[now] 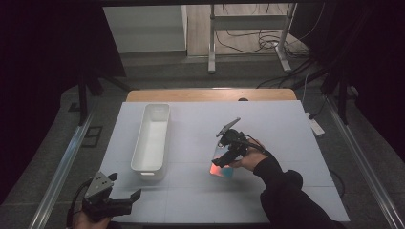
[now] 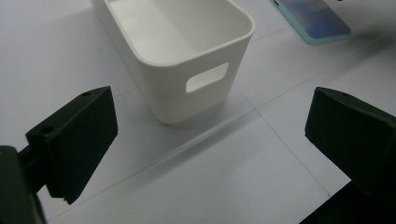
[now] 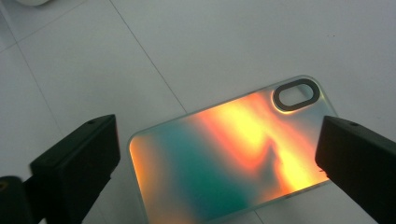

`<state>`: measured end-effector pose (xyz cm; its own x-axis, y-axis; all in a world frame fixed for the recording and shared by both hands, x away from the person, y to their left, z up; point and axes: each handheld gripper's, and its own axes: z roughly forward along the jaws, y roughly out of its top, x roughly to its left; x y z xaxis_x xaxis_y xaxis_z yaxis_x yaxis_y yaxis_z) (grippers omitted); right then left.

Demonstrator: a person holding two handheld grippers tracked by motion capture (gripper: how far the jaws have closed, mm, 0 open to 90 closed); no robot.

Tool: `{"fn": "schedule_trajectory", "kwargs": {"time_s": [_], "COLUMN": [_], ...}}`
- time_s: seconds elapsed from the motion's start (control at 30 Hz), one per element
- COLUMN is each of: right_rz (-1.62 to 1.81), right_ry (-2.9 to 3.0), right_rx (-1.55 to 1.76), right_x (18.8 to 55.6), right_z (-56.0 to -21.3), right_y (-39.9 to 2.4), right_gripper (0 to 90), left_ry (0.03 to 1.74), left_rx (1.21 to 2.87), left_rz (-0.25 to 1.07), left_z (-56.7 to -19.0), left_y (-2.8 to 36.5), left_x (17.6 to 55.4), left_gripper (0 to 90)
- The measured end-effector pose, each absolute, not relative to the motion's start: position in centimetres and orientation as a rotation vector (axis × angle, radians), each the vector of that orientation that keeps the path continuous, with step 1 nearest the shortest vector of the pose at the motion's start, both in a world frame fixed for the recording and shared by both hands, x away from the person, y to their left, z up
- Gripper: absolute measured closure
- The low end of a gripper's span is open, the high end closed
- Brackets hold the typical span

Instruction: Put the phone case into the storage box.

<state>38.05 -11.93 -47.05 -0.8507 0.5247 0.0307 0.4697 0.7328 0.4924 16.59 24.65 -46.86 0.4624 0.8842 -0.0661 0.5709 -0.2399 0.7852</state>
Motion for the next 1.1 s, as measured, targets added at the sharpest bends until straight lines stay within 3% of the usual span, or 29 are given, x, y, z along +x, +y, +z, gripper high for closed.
{"fn": "schedule_trajectory", "kwargs": {"time_s": [0.03, 0.17, 0.5, 1.1], "right_rz": [0.749, 0.741, 0.743, 0.744], "right_ry": [2.826, 2.821, 2.862, 2.898], "right_rx": [0.809, 0.824, 0.791, 0.77], "right_x": [38.0, 38.1, 38.1, 38.2], "right_z": [-47.0, -46.8, -46.6, -47.9], "right_y": [-11.9, -12.0, -12.0, -10.6], "right_gripper": [14.8, 33.3, 89.1, 89.2], "left_ry": [1.215, 1.214, 1.214, 1.212], "left_rx": [1.935, 1.936, 1.937, 1.939], "left_rz": [0.511, 0.513, 0.513, 0.512], "left_z": [-46.9, -46.9, -46.9, -46.9], "left_y": [24.6, 24.6, 24.6, 24.6], "left_x": [16.6, 16.6, 16.6, 16.6], "left_gripper": [3.3, 3.3, 3.3, 3.4]}}
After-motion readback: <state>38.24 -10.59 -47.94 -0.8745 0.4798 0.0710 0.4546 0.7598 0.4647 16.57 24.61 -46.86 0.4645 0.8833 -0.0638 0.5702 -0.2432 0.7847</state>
